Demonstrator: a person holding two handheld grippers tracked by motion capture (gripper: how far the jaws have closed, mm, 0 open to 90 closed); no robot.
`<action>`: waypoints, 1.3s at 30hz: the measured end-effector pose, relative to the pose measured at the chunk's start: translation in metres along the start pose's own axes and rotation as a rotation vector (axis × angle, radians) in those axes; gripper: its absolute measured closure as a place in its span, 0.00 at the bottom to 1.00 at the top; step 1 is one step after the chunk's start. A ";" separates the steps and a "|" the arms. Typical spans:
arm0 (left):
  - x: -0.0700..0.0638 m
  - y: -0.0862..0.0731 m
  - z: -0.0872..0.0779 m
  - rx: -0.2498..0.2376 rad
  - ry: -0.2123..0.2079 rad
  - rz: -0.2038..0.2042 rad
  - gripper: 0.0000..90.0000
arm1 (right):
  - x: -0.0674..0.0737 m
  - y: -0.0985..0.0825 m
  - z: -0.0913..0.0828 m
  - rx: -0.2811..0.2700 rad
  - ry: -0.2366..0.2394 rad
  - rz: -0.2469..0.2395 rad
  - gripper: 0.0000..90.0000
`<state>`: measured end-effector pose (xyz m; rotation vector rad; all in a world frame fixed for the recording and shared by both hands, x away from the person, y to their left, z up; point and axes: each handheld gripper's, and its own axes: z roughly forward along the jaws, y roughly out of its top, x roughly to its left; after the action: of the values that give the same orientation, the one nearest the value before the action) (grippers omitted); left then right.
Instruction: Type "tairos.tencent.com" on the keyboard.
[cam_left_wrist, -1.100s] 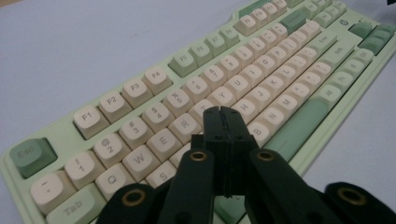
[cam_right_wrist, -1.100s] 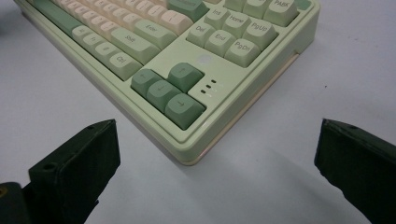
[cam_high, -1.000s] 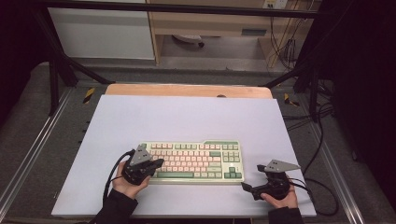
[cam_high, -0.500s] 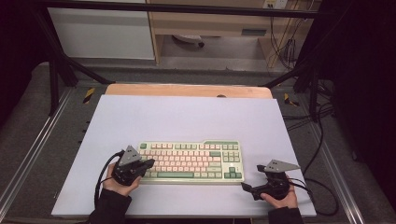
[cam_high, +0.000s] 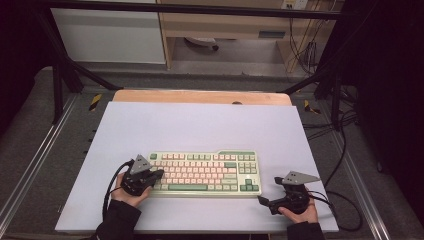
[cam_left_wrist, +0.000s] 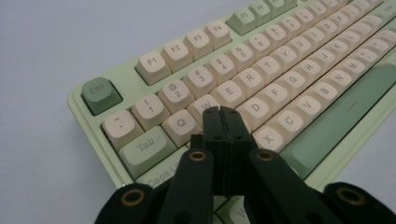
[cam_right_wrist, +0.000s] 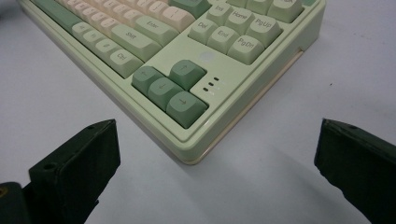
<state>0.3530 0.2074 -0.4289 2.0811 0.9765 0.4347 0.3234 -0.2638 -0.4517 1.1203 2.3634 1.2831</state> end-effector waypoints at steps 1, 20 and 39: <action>0.000 0.000 0.000 -0.003 0.000 -0.001 1.00 | 0.000 0.000 0.000 0.001 -0.001 -0.002 0.01; 0.000 -0.001 -0.001 -0.008 -0.002 0.004 1.00 | 0.000 0.000 0.000 0.004 -0.002 0.006 0.01; -0.002 0.003 -0.008 -0.031 -0.030 0.008 1.00 | 0.009 0.012 -0.008 -0.047 -0.003 -0.002 0.18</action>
<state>0.3480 0.2086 -0.4213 2.0580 0.9389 0.4193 0.3191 -0.2579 -0.4364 1.1047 2.3188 1.3287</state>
